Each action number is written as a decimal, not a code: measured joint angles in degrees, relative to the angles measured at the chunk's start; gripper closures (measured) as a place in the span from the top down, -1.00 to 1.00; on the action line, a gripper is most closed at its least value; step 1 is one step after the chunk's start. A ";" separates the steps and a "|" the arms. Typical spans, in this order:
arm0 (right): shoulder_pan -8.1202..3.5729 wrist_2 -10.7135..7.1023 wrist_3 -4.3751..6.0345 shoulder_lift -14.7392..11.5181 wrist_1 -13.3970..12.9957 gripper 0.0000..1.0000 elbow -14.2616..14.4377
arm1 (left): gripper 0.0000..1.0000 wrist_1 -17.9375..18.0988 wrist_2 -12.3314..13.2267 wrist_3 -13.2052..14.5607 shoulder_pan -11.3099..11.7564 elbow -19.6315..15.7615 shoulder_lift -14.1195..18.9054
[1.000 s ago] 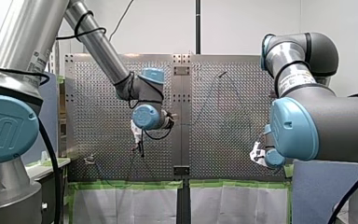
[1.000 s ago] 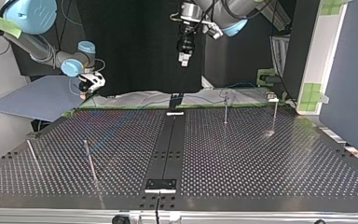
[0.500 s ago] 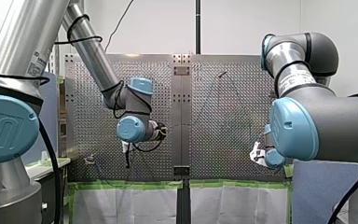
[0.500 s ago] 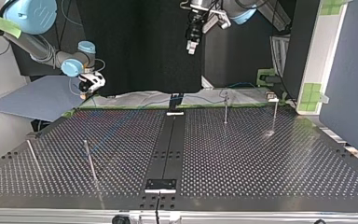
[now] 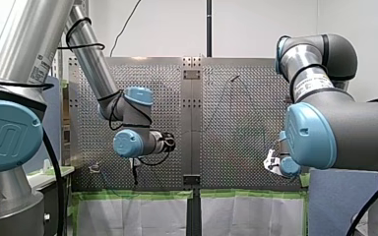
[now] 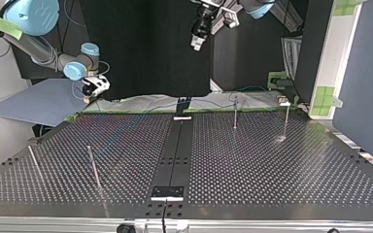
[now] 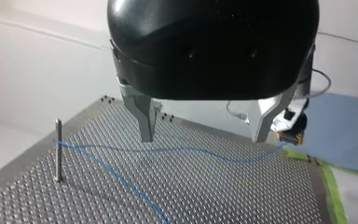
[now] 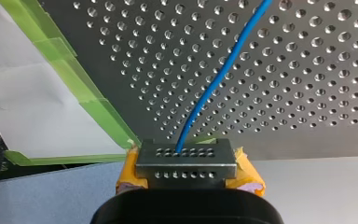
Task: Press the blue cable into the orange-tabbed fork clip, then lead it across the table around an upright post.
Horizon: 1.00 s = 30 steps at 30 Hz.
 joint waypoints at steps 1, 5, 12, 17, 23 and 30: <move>0.00 0.00 0.00 0.00 0.02 -1.00 0.00 | 1.00 0.31 0.32 0.02 0.01 0.00 0.00; 0.00 0.00 0.00 0.00 0.06 -1.00 -0.02 | 1.00 0.98 0.99 0.07 0.02 -0.01 0.00; 0.00 0.00 0.00 -0.01 0.07 -1.00 -0.02 | 1.00 1.10 1.11 0.08 0.03 -0.02 0.00; 0.00 0.00 0.00 -0.01 0.07 -1.00 -0.02 | 1.00 1.11 1.11 0.08 0.04 -0.02 0.00; 0.00 0.00 0.00 -0.01 0.07 -1.00 -0.01 | 1.00 1.11 1.11 0.08 0.03 -0.02 0.00; 0.00 0.00 0.00 -0.01 0.07 -1.00 -0.02 | 1.00 1.11 1.11 0.08 0.04 -0.02 0.00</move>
